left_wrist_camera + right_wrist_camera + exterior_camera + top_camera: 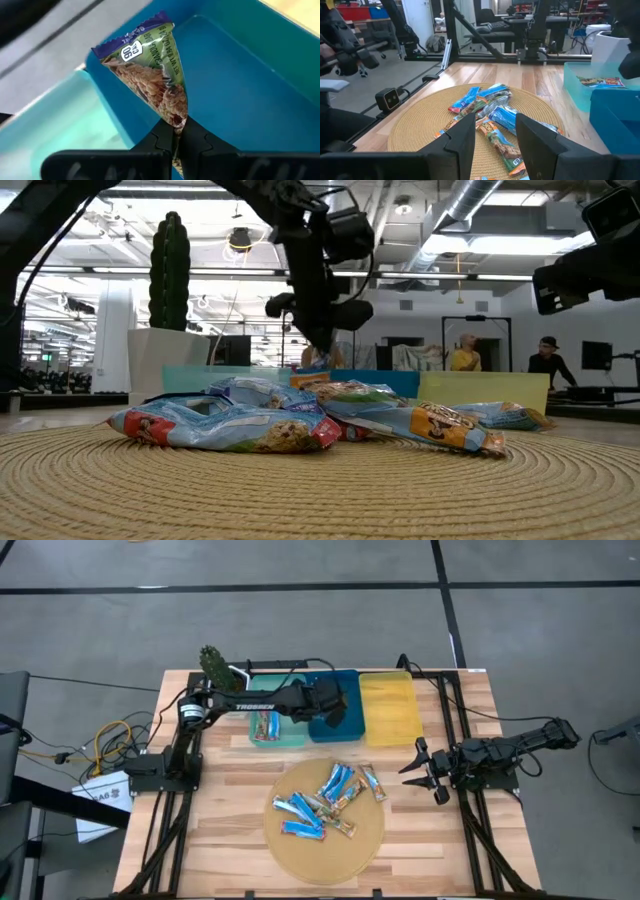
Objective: Pick and place Granola Bars by type
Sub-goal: Put the blue granola bar into the blue bin
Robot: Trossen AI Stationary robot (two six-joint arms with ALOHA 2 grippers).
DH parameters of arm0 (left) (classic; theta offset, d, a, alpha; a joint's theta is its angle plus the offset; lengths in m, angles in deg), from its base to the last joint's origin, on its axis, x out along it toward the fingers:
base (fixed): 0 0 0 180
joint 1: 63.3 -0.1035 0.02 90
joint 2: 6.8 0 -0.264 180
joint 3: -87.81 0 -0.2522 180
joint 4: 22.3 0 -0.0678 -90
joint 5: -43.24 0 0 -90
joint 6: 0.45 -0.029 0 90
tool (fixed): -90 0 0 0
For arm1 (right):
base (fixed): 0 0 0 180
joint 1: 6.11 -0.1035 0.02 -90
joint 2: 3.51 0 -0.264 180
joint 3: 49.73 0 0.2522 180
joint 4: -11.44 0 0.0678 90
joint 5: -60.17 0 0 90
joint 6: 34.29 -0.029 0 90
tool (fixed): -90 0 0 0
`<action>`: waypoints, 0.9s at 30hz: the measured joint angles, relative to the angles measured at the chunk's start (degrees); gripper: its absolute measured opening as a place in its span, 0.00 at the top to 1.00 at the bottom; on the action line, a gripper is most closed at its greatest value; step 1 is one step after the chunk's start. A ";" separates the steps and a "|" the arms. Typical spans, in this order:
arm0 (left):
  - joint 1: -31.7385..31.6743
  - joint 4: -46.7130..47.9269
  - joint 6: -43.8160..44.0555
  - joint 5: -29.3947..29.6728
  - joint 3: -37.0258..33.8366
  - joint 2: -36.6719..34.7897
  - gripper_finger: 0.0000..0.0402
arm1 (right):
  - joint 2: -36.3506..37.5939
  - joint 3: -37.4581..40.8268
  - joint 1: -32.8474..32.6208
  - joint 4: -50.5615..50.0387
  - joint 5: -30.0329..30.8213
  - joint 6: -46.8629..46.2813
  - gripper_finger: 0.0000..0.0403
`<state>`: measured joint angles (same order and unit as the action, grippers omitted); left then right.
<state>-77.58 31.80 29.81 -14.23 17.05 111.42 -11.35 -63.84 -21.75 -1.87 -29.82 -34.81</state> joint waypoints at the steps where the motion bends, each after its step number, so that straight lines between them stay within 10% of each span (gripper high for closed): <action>1: -0.02 -0.75 0.26 -0.36 -0.81 0.00 1.00 | 0.00 -0.02 0.00 0.00 0.01 0.00 0.67; 27: -0.37 -1.69 9.05 -7.22 -3.93 0.08 0.80 | 0.00 0.01 -0.02 0.01 0.01 0.00 0.67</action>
<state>-77.95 30.12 38.86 -21.44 13.12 111.50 -11.35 -63.83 -21.77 -1.85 -29.82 -34.81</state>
